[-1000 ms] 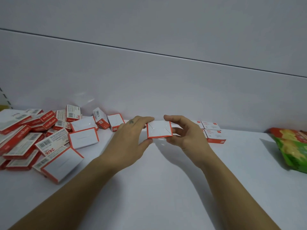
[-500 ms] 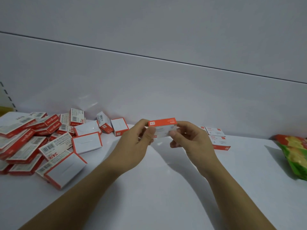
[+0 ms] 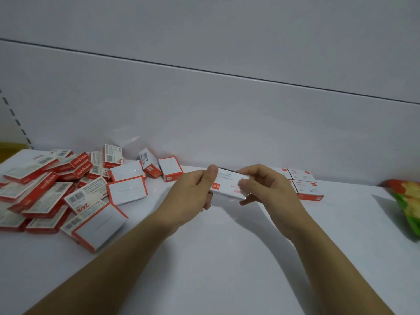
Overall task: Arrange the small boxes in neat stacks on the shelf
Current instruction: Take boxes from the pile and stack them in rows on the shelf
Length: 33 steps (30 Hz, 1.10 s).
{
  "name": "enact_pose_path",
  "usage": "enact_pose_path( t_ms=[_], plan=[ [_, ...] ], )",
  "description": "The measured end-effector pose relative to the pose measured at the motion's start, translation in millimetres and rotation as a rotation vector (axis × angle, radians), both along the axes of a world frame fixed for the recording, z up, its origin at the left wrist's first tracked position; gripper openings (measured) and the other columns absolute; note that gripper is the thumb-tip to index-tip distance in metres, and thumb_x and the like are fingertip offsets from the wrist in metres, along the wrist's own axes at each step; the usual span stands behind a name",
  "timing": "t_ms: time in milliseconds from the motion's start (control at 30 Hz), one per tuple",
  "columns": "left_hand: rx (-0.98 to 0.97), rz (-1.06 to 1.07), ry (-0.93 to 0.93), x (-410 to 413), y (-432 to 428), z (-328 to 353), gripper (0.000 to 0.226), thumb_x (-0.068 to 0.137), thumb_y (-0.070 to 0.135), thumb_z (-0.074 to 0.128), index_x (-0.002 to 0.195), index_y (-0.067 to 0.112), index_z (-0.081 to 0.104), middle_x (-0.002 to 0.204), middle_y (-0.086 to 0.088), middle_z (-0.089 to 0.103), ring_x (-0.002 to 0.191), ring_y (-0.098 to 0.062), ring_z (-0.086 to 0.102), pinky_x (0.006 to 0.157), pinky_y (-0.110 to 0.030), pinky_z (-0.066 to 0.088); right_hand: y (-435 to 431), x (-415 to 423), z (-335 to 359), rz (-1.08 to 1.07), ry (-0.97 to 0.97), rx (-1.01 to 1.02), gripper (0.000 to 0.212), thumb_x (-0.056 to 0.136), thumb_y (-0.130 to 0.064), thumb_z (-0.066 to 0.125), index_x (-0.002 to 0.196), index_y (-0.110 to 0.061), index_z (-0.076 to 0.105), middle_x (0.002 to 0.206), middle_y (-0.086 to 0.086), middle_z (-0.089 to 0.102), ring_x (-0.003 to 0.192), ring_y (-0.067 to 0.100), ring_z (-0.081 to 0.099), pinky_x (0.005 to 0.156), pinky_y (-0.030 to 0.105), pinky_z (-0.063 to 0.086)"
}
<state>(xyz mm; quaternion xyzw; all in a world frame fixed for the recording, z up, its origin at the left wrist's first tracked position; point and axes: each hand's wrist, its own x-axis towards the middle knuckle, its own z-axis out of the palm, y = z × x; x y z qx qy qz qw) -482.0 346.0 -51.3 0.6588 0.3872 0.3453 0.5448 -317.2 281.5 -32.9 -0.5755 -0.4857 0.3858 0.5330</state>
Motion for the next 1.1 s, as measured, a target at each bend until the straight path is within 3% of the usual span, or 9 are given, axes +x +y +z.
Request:
enact_pose_path(
  t_ms=[167, 333, 400, 467, 600, 733, 833, 967, 1100],
  plan=[
    [0.039, 0.012, 0.011, -1, -1, 0, 0.045, 0.093, 0.053, 0.032, 0.088, 0.025, 0.067, 0.053, 0.011, 0.058, 0.053, -0.002, 0.054, 0.057, -0.017, 0.048, -2, -1, 0, 0.049, -0.04, -0.064, 0.018, 0.081, 0.006, 0.065, 0.088, -0.007, 0.053, 0.081, 0.008, 0.073, 0.08, 0.029, 0.069, 0.069, 0.04, 0.054],
    [0.048, 0.029, -0.061, 0, -4, 5, 0.038, 0.087, 0.051, 0.042, 0.102, 0.023, 0.063, 0.085, 0.006, 0.07, 0.067, -0.006, 0.065, 0.059, -0.015, 0.053, -2, -11, -3, 0.058, -0.089, -0.016, 0.065, 0.082, 0.003, 0.065, 0.131, -0.038, 0.05, 0.09, 0.012, 0.067, 0.082, 0.024, 0.07, 0.074, 0.037, 0.06],
    [0.054, 0.014, -0.065, 1, -5, 6, 0.016, 0.09, 0.04, 0.054, 0.105, 0.034, 0.057, 0.093, 0.008, 0.068, 0.069, -0.001, 0.066, 0.056, -0.013, 0.051, -2, -13, -2, 0.024, -0.028, 0.049, 0.059, 0.084, 0.003, 0.064, 0.128, -0.034, 0.055, 0.087, 0.014, 0.064, 0.081, 0.023, 0.07, 0.074, 0.038, 0.06],
    [0.051, -0.029, -0.052, 2, -7, 4, 0.017, 0.091, 0.032, 0.059, 0.104, 0.042, 0.051, 0.098, 0.009, 0.066, 0.073, -0.001, 0.066, 0.059, -0.015, 0.054, -2, -14, -2, -0.003, 0.036, 0.086, 0.048, 0.083, 0.003, 0.066, 0.12, -0.027, 0.06, 0.081, 0.015, 0.058, 0.079, 0.024, 0.07, 0.075, 0.041, 0.06],
    [-0.037, -0.038, -0.097, 6, -10, 1, 0.023, 0.092, 0.024, 0.06, 0.114, 0.025, 0.054, 0.101, 0.005, 0.07, 0.075, -0.011, 0.07, 0.066, -0.025, 0.058, -1, -16, -3, -0.085, 0.106, 0.059, 0.025, 0.084, 0.003, 0.063, 0.104, -0.011, 0.056, 0.085, 0.017, 0.066, 0.076, 0.029, 0.07, 0.074, 0.048, 0.059],
    [-0.055, 0.045, -0.169, 2, -6, 2, 0.016, 0.091, 0.018, 0.063, 0.106, 0.017, 0.059, 0.09, 0.006, 0.074, 0.067, -0.011, 0.067, 0.062, -0.028, 0.054, 1, -11, -1, -0.139, 0.106, 0.069, 0.007, 0.09, 0.001, 0.056, 0.085, -0.004, 0.053, 0.086, 0.018, 0.071, 0.068, 0.023, 0.069, 0.07, 0.04, 0.057],
    [-0.012, 0.054, -0.193, 0, -4, 2, 0.015, 0.089, 0.017, 0.064, 0.104, 0.013, 0.064, 0.091, 0.002, 0.074, 0.063, -0.005, 0.062, 0.054, -0.022, 0.048, -1, -5, 0, -0.104, 0.102, 0.079, 0.012, 0.09, 0.002, 0.055, 0.097, -0.006, 0.059, 0.096, 0.016, 0.071, 0.074, 0.025, 0.069, 0.071, 0.038, 0.055],
    [0.021, 0.086, -0.198, 2, -6, 3, 0.013, 0.091, 0.017, 0.062, 0.103, 0.014, 0.067, 0.093, 0.001, 0.074, 0.057, 0.001, 0.059, 0.051, -0.014, 0.043, -4, 4, -2, 0.049, -0.17, 0.107, 0.058, 0.083, 0.004, 0.066, 0.129, -0.029, 0.055, 0.118, -0.004, 0.063, 0.088, 0.024, 0.068, 0.08, 0.036, 0.058],
    [0.131, 0.108, -0.104, 2, -7, 2, 0.018, 0.087, 0.023, 0.067, 0.103, 0.028, 0.063, 0.097, 0.012, 0.069, 0.071, 0.001, 0.064, 0.057, -0.013, 0.049, -3, 4, -2, 0.012, -0.364, 0.106, 0.054, 0.08, 0.0, 0.072, 0.123, -0.029, 0.058, 0.108, -0.009, 0.068, 0.089, 0.017, 0.07, 0.083, 0.036, 0.058]
  ],
)
